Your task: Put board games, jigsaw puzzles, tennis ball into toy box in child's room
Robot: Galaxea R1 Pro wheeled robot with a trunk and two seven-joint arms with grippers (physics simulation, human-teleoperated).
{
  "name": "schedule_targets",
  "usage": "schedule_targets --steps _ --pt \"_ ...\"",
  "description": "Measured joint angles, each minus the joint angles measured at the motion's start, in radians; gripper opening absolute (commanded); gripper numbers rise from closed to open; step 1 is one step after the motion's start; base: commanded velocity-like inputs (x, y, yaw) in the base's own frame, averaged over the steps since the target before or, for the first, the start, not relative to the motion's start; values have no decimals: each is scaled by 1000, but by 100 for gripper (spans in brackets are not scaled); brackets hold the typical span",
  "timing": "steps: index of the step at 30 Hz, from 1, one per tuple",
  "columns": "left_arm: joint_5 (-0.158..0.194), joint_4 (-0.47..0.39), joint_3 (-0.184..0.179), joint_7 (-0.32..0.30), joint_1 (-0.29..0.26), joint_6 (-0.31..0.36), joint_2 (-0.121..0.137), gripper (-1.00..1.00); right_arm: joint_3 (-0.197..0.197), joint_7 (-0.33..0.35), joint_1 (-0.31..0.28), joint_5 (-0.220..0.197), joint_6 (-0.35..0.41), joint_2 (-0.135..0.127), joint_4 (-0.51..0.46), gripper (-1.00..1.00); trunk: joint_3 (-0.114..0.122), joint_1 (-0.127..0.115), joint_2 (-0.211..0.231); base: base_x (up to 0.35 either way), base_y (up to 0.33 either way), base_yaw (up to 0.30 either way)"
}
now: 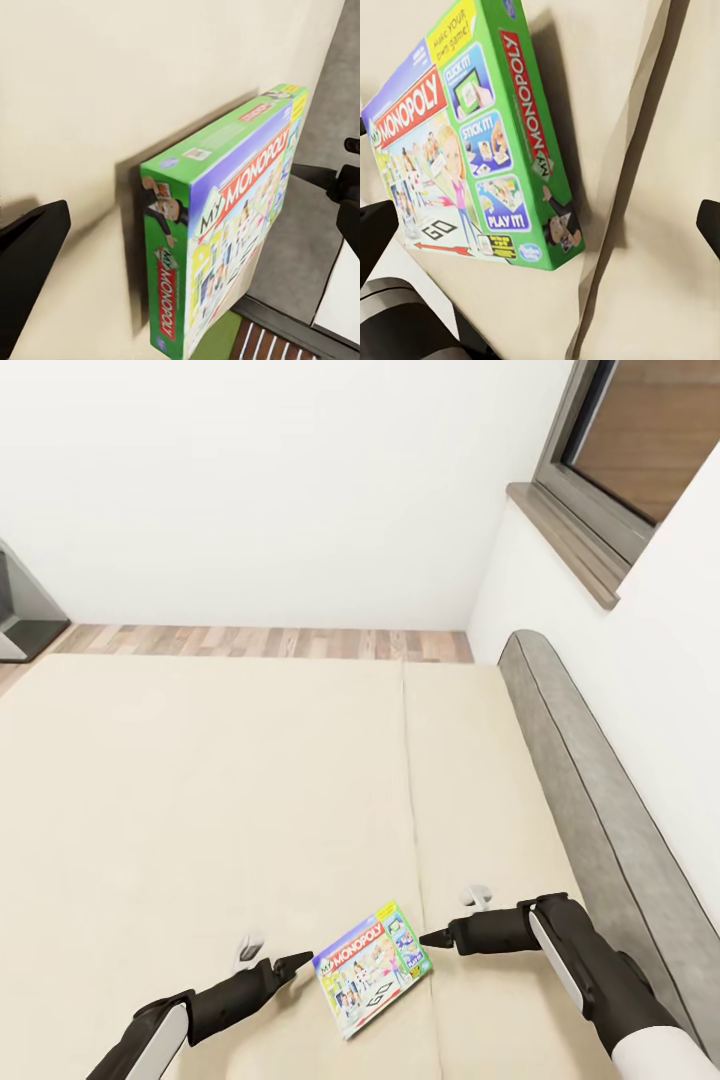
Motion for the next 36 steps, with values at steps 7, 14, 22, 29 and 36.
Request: schedule_targets --steps 7,14,22,29,36 --pt "2 0 0 -1 0 0 1 100 0 1 0 0 -1 -2 0 100 -10 0 0 0 0 0" --pt "0 0 0 -1 -1 0 1 100 0 1 0 0 -1 -3 0 100 -21 0 0 0 0 0" --pt "1 0 0 -8 -1 0 1 100 1 2 0 -1 -1 -3 0 100 -34 0 0 0 0 0" --pt "-1 0 1 -14 -1 0 1 100 -1 4 0 -5 -2 -4 0 100 -45 0 0 0 0 0" --pt "-1 0 1 -16 -1 0 0 100 -1 6 -1 -14 -1 -5 -1 100 -56 0 0 0 0 0"
